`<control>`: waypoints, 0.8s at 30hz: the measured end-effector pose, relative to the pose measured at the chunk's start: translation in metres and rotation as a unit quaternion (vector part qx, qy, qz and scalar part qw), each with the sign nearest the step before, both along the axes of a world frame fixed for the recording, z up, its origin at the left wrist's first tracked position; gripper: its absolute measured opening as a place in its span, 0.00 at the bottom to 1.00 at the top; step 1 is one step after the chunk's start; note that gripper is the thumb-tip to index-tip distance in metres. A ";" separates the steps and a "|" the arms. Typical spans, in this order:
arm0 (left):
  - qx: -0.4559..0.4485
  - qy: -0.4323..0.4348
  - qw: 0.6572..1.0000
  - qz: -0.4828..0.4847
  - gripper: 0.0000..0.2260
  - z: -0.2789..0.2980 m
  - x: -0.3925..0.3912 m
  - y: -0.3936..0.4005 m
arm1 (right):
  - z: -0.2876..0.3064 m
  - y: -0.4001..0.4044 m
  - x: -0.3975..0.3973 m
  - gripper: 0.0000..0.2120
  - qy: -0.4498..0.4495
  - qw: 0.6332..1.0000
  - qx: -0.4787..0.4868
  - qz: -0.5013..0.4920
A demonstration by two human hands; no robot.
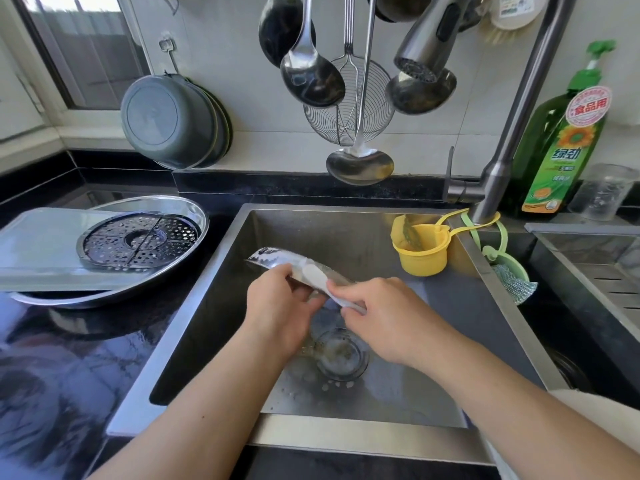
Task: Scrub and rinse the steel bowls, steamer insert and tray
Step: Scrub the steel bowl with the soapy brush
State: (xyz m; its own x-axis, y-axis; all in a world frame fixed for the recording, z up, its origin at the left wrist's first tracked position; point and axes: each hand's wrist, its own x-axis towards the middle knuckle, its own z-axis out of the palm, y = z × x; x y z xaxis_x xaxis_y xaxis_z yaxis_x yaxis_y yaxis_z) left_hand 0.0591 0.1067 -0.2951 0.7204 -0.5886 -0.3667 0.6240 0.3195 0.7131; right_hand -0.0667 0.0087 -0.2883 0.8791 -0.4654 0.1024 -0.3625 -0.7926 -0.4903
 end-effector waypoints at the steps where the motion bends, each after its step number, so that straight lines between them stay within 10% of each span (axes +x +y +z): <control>1: -0.008 0.028 0.999 0.013 0.13 -0.004 0.005 -0.001 | 0.000 -0.001 -0.002 0.24 0.015 1.000 -0.010 -0.004; 12: -0.007 0.062 0.983 -0.171 0.38 -0.003 -0.006 -0.002 | -0.001 0.006 0.011 0.25 0.009 0.999 -0.032 0.004; 24: -0.028 0.069 0.997 -0.031 0.11 -0.007 0.002 -0.007 | -0.001 -0.014 -0.007 0.25 0.037 0.996 -0.045 -0.063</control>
